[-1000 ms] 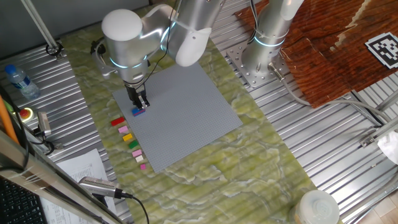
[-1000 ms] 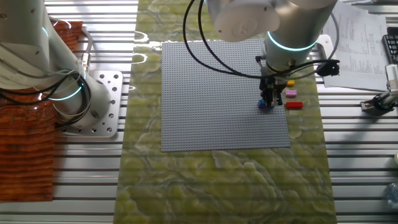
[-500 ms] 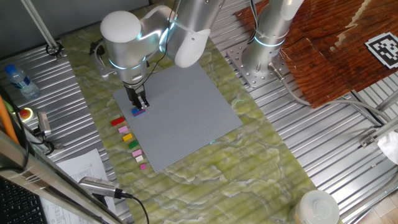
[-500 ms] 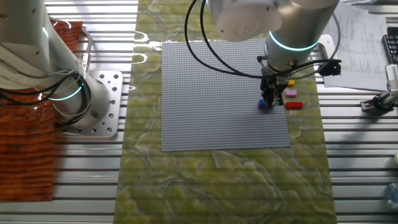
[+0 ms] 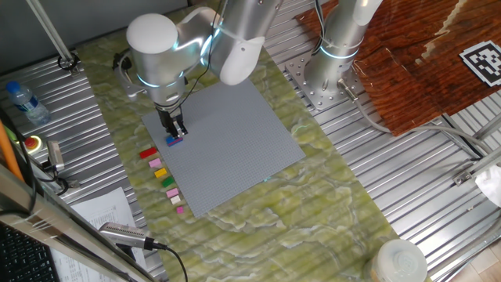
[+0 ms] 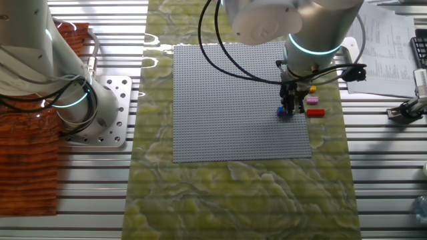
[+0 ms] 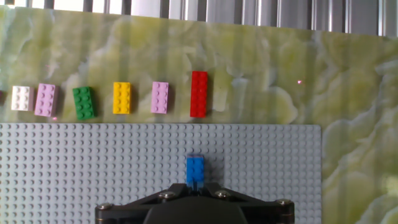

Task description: Stack small Lego blocks one on top of the other

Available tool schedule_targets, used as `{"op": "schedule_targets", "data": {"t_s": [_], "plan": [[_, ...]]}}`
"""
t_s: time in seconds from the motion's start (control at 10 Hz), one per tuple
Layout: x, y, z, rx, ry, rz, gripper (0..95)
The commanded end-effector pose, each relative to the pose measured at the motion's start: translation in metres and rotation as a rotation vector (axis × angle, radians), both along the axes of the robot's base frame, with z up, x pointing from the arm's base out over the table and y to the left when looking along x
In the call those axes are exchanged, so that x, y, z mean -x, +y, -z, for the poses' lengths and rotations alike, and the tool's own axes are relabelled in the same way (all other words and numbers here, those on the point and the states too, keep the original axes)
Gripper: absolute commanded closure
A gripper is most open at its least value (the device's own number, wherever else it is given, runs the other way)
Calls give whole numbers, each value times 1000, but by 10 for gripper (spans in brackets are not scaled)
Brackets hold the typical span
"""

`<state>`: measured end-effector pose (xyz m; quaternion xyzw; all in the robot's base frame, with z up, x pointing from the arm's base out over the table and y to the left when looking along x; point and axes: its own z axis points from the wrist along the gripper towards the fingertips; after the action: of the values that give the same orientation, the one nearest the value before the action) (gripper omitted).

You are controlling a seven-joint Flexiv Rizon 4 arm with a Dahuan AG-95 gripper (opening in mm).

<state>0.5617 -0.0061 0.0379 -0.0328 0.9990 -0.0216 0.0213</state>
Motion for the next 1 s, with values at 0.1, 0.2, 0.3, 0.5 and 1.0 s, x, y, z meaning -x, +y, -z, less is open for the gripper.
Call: {"op": "schedule_targets", "data": {"t_s": [0.1, 0.2, 0.3, 0.5, 1.0], "plan": [[-5, 4, -11, 1, 11, 11, 950], [-8, 6, -16, 4, 14, 15, 950], [-14, 9, -18, 3, 13, 24, 950], [-25, 10, -16, 7, 13, 26, 950], [-32, 4, -9, 8, 25, 9, 950]]}}
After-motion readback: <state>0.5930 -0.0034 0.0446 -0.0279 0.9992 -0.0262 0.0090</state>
